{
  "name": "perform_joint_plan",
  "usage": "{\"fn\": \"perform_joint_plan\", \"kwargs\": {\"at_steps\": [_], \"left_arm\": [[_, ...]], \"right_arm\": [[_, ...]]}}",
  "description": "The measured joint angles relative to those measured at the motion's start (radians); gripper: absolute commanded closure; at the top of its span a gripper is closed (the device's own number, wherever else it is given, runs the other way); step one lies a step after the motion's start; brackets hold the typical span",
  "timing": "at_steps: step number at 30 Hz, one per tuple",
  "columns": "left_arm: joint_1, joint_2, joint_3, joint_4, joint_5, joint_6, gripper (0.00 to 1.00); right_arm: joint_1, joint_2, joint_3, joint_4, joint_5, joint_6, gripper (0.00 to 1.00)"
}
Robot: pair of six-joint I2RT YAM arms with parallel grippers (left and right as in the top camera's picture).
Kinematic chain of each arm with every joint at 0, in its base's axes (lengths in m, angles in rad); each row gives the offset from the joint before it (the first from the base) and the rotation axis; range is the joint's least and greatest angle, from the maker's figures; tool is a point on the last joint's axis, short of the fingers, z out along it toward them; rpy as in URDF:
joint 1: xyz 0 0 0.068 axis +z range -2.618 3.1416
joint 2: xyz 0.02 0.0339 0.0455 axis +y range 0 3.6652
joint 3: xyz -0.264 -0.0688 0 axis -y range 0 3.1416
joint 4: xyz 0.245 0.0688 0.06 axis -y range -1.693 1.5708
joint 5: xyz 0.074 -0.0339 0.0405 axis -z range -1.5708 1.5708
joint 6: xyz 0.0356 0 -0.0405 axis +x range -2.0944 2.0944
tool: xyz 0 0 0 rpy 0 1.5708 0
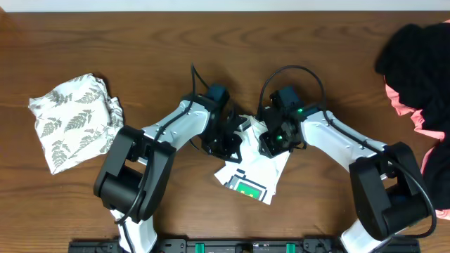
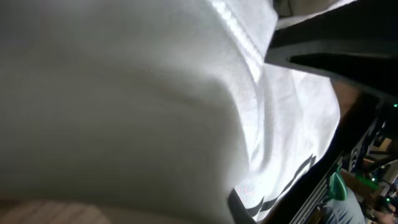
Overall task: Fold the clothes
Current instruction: 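Carry the bundle leftward with the left gripper, right gripper releasing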
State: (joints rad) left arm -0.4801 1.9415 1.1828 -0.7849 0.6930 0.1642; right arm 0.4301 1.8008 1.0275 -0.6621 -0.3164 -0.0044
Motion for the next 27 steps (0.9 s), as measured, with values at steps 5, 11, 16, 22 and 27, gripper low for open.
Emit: {"fn": "perform_joint_plan", "kwargs": {"at_steps": [5, 11, 16, 22, 27], "left_arm": [[-0.004, 0.0, 0.0, -0.019, -0.105, -0.077, 0.94], [0.01, -0.027, 0.001, -0.051, -0.272, -0.179, 0.94], [0.083, -0.104, 0.012, -0.061, -0.43, -0.246, 0.94], [0.22, -0.235, 0.04, -0.077, -0.555, -0.279, 0.94], [0.307, -0.32, 0.044, -0.084, -0.712, -0.289, 0.94]], "right_arm": [[0.0, 0.0, 0.018, -0.045, 0.006, 0.001, 0.64], [-0.027, -0.077, 0.088, -0.22, 0.074, 0.001, 0.61], [-0.047, -0.277, 0.205, -0.311, 0.096, -0.011, 0.57], [-0.082, -0.467, 0.232, -0.377, 0.129, -0.023, 0.56], [-0.097, -0.511, 0.232, -0.402, 0.154, -0.026, 0.56]]}}
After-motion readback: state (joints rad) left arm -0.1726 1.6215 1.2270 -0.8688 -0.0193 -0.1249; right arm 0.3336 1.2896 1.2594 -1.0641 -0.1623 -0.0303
